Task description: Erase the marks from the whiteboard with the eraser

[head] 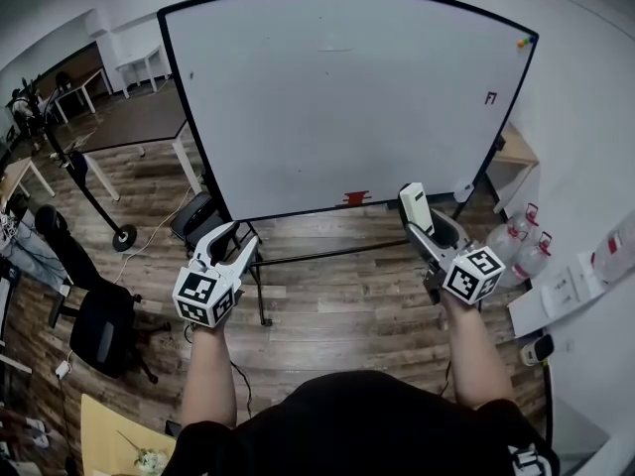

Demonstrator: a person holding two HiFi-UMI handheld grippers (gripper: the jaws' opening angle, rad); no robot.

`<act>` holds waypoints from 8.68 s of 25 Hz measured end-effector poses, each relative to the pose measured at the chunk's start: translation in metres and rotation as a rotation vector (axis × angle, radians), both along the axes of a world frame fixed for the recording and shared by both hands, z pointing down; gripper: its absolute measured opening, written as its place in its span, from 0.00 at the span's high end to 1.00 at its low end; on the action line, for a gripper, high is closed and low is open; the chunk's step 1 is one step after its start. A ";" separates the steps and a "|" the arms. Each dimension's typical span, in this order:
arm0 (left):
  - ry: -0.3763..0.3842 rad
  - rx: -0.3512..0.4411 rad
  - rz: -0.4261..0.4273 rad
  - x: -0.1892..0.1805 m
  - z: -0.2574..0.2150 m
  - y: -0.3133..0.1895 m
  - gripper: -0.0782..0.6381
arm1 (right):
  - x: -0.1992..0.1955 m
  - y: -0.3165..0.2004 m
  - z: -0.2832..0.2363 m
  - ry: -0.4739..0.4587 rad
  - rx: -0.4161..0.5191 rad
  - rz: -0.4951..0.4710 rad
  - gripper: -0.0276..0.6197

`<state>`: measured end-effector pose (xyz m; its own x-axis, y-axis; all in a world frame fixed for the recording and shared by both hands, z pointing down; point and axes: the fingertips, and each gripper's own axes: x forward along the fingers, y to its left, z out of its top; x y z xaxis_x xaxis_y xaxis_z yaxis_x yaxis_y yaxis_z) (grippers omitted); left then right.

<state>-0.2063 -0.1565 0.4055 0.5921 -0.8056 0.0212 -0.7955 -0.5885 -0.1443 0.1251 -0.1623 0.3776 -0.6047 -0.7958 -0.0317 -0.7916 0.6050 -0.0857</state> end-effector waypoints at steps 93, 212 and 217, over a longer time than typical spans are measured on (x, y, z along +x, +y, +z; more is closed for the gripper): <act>-0.004 -0.050 -0.114 -0.019 0.025 -0.199 0.64 | -0.045 -0.257 0.013 0.028 -0.043 -0.136 0.57; -0.059 -0.136 -0.015 0.058 0.056 -0.291 0.64 | -0.033 -0.428 -0.134 0.518 0.521 0.263 0.57; -0.058 -0.138 -0.008 0.060 0.058 -0.294 0.64 | -0.013 -0.433 -0.132 0.500 0.500 0.299 0.57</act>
<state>-0.1464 -0.4507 0.4633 0.5805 -0.7971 0.1665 -0.7927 -0.5999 -0.1084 0.1118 -0.5957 0.2458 -0.4028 -0.8908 -0.2105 -0.8004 0.2312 0.5530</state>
